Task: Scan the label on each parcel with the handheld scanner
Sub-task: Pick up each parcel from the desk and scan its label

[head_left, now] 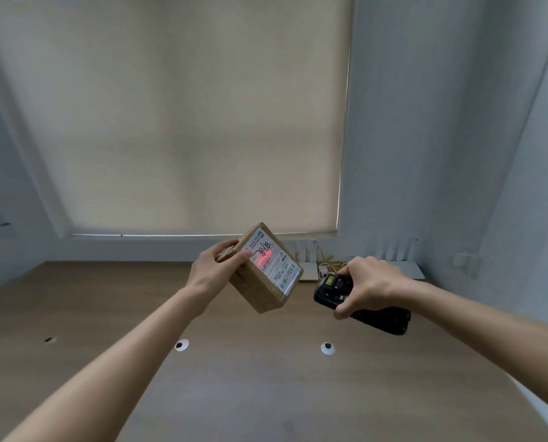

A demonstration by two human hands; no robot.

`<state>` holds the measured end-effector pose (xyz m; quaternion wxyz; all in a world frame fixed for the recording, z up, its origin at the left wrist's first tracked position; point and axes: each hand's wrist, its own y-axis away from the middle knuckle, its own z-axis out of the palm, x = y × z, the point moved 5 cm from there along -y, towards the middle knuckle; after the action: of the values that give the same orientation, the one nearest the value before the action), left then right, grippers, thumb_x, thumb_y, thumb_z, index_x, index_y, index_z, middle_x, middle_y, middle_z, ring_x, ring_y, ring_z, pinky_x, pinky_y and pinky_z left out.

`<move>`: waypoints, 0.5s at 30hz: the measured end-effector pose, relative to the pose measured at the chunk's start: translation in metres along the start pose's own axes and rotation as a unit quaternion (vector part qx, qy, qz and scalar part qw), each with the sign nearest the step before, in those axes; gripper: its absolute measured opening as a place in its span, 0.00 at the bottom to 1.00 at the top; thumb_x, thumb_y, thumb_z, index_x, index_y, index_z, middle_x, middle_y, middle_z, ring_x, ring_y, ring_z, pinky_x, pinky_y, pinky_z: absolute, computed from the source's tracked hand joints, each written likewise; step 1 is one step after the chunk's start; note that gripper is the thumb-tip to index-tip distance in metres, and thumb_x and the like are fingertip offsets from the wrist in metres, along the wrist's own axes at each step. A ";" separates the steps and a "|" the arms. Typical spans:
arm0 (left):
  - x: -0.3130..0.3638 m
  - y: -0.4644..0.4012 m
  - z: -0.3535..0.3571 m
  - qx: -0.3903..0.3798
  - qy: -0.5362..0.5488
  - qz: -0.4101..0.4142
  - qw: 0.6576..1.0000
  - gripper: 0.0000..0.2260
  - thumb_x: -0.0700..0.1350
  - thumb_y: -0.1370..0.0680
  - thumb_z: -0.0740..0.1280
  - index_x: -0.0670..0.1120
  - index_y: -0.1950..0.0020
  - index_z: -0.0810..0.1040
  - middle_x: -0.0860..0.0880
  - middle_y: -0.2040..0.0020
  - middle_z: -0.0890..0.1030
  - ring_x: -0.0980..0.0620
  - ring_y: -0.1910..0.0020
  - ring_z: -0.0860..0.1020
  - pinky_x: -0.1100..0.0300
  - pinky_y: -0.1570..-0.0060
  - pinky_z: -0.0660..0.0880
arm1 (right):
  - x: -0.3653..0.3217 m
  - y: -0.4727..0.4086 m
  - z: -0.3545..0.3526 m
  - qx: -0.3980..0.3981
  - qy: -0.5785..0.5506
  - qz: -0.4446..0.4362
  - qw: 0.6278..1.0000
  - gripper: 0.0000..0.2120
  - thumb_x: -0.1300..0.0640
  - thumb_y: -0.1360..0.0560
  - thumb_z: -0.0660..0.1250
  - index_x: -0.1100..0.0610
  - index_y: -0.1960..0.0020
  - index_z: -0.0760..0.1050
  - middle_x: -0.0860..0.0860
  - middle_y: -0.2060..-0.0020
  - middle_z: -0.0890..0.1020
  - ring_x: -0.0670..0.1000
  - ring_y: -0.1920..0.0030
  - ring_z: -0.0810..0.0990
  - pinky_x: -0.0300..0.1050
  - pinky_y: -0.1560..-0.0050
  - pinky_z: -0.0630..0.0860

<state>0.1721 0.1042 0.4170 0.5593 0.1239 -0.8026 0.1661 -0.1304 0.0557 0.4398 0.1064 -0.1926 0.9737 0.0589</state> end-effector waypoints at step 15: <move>0.008 0.028 -0.065 0.032 -0.003 0.007 0.999 0.24 0.69 0.38 0.75 0.67 0.43 0.80 0.51 0.45 0.84 0.51 0.43 0.81 0.47 0.38 0.78 | -0.061 0.024 -0.011 0.031 0.089 -0.010 0.995 0.27 0.38 0.45 0.81 0.48 0.49 0.83 0.45 0.60 0.83 0.52 0.54 0.81 0.44 0.59 0.67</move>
<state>0.2144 0.1562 0.4415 0.5518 0.1365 -0.7992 0.1956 -0.0863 0.0982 0.4669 0.0259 -0.2038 0.9786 0.0103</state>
